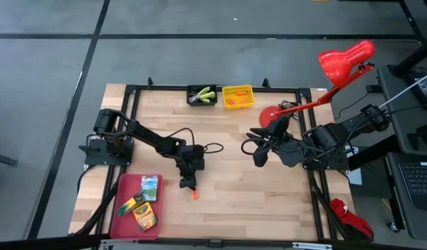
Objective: Pick & Place School Supplies
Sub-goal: Put the orange eraser into the yellow bin
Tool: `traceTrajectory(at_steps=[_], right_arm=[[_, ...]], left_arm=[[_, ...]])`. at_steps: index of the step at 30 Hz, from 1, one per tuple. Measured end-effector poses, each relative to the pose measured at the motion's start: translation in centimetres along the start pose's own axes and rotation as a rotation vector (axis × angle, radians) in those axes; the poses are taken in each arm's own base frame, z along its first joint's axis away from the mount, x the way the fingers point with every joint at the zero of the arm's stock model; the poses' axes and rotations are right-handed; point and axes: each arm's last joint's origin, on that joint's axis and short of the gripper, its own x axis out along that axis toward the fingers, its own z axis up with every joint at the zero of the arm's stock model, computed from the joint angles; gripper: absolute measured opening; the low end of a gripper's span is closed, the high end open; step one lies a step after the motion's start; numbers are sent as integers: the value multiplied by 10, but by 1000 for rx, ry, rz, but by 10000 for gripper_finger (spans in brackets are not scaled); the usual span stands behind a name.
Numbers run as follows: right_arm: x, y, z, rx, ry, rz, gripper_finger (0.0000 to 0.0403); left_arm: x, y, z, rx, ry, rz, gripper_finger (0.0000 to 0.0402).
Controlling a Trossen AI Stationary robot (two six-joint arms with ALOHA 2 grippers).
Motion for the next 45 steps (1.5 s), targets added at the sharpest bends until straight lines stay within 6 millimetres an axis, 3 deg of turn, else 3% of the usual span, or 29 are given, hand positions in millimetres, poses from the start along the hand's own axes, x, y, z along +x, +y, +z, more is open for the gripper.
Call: traceTrajectory(at_steps=[6,29,33,39,42,45], right_arm=[[-1,1,-1,-4,3,9,98],[-2,3,0,15,-10,19,98],[-2,5,2,-7,-9,50,98],[3,11,-1,-42,91,176,98],[19,18,-11,-109,156,228,98],[49,25,-31,-88,238,384,98]], left_arm=[[2,-2,-3,11,18,7,161],[0,-5,-8,-37,63,-7,4],[-18,1,-6,-102,28,62,22],[-53,9,5,-51,-96,152,60],[-74,5,14,29,-197,130,69],[-99,-12,19,163,-301,96,70]])
